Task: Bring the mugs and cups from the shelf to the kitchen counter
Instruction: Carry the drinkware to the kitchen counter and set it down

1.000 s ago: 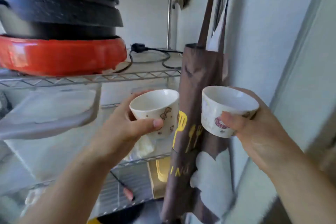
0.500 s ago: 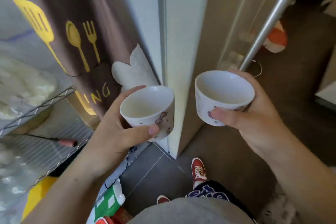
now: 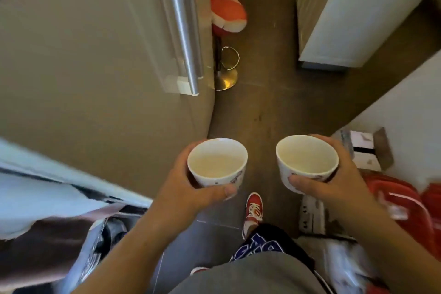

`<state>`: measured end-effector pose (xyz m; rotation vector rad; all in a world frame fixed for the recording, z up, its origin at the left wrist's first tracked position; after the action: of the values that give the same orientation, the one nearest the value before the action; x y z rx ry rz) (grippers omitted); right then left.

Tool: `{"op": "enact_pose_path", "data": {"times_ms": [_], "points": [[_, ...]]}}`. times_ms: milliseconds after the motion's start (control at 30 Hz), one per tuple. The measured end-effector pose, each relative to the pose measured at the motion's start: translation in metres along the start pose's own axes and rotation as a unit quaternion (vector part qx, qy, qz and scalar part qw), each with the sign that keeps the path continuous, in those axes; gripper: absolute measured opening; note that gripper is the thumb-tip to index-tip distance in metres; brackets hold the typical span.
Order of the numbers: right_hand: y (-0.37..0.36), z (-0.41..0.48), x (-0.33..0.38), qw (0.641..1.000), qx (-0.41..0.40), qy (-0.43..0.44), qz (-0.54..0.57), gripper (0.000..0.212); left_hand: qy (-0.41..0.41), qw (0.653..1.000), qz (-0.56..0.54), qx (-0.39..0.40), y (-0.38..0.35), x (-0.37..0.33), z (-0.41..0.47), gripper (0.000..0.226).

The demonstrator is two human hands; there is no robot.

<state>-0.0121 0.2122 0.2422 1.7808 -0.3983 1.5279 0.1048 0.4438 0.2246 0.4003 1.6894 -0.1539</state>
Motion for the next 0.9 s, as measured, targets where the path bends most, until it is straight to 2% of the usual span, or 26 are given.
{"op": "enact_pose_path", "data": {"times_ms": [367,733,900], "points": [[0.077,0.122,-0.081,0.991,-0.088,-0.1,0.002,0.081,-0.018,0.997,0.06,0.04,-0.142,-0.03,0.153,0.077],[0.092,0.322,-0.09,0.993,-0.105,-0.061,-0.01,0.093,-0.008,0.992,0.121,-0.026,-0.2,-0.047,0.28,0.078],[0.084,0.42,-0.097,0.99,-0.121,-0.065,0.003,0.092,-0.005,0.988,0.153,-0.018,-0.23,-0.043,0.349,0.077]]}}
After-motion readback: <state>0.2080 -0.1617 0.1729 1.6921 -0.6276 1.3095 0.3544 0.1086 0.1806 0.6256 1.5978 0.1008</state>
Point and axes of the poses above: each hand's wrist, its own z-axis towards the middle knuckle, its own y-axis out of the back of the hand, x = y × z, the point moved 6 cm from there along z, towards the middle knuckle, and after that the axes turned 15 degrees about -x, right-handed, at the moved point
